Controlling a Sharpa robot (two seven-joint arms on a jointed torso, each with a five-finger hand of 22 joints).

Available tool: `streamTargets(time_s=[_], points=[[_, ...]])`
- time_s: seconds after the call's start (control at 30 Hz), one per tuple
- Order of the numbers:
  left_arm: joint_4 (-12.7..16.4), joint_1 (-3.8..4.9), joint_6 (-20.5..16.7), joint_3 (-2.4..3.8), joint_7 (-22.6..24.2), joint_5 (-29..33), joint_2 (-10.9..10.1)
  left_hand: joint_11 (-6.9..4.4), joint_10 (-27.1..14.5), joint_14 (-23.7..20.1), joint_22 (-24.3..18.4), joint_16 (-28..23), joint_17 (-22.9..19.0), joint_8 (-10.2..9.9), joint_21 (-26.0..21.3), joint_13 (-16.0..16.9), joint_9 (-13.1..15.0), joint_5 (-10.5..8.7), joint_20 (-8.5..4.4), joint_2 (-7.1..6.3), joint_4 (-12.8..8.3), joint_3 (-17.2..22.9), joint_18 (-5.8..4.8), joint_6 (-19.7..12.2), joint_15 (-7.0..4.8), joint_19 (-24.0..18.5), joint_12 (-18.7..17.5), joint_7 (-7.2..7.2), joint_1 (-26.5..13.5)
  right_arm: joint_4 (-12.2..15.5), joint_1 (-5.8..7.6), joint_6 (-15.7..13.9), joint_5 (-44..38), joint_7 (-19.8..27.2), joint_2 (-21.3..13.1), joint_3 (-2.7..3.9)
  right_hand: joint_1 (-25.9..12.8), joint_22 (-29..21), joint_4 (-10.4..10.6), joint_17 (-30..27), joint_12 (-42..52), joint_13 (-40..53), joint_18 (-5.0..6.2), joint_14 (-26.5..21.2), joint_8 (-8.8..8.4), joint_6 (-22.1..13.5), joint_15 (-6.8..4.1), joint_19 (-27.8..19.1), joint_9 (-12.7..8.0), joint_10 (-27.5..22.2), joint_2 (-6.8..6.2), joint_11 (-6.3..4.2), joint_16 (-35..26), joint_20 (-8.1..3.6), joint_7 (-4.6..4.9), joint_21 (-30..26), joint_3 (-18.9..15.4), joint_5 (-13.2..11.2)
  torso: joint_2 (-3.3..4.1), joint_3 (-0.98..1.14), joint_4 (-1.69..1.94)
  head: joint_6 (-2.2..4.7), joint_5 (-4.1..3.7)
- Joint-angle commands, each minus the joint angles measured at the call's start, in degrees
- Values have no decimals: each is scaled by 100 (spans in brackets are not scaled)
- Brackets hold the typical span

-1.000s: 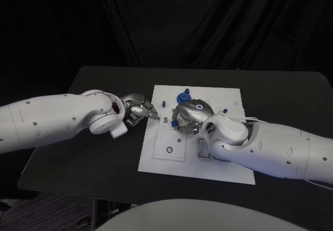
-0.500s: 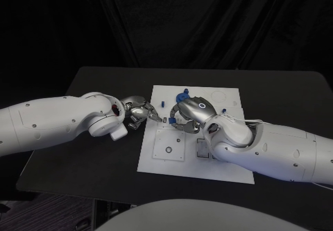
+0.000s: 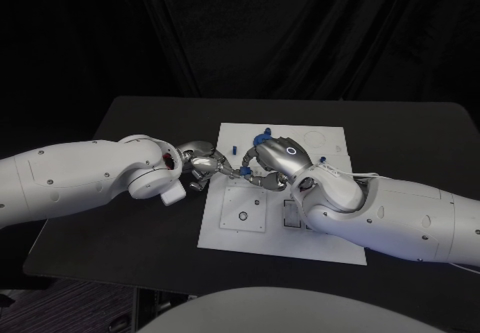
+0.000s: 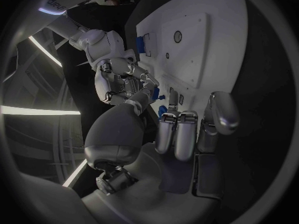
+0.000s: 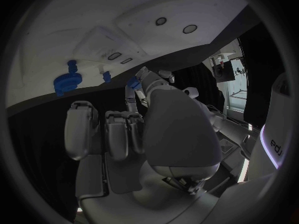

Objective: Assemble the parts on the task board

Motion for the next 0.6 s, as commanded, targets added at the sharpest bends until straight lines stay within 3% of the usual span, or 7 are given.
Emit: streamTargets(time_s=[0.03,0.2,0.5,0.6], points=[[17,-15,140,4,198,83,16,37,597,595,499,15,1509,25,-51,1499,-11,-15,9,16,8,-48,105,-33,25,-56,15,-15,-56,5,-14,-136,-6,26,12,6,-28,1135,22,1509,16,1505,-26,600,43,165,-55,92,532,597,12,-29,14,-38,-177,21,7,6,1,-2,2,0,14],[19,-17,136,4,226,128,22,35,597,595,459,15,1509,33,-134,1499,-51,63,8,53,6,-65,116,-43,24,-71,15,-16,-36,6,-14,-89,-1,28,27,6,-29,1135,22,1509,16,1505,-26,600,43,163,-56,91,537,597,12,-31,14,-39,-178,20,8,5,1,-1,2,0,12],[-3,-19,-5,4,395,212,40,18,597,595,244,15,1509,102,-594,1499,-225,661,-11,192,-165,-3,178,38,12,-166,15,-34,174,39,-15,-31,80,49,33,5,-28,1135,21,1509,16,1505,-26,600,43,158,-57,91,543,597,11,-32,14,-41,-179,19,10,5,-7,-2,-3,0,21],[-18,-21,-36,4,458,284,55,18,597,595,99,15,1509,121,-911,1499,-266,740,-9,219,-211,19,225,42,9,-268,15,-36,215,57,-17,-41,87,61,31,5,-28,1135,21,1509,16,1505,-26,600,43,158,-57,91,543,597,11,-32,14,-41,-179,19,10,5,-7,-2,-3,0,19]])
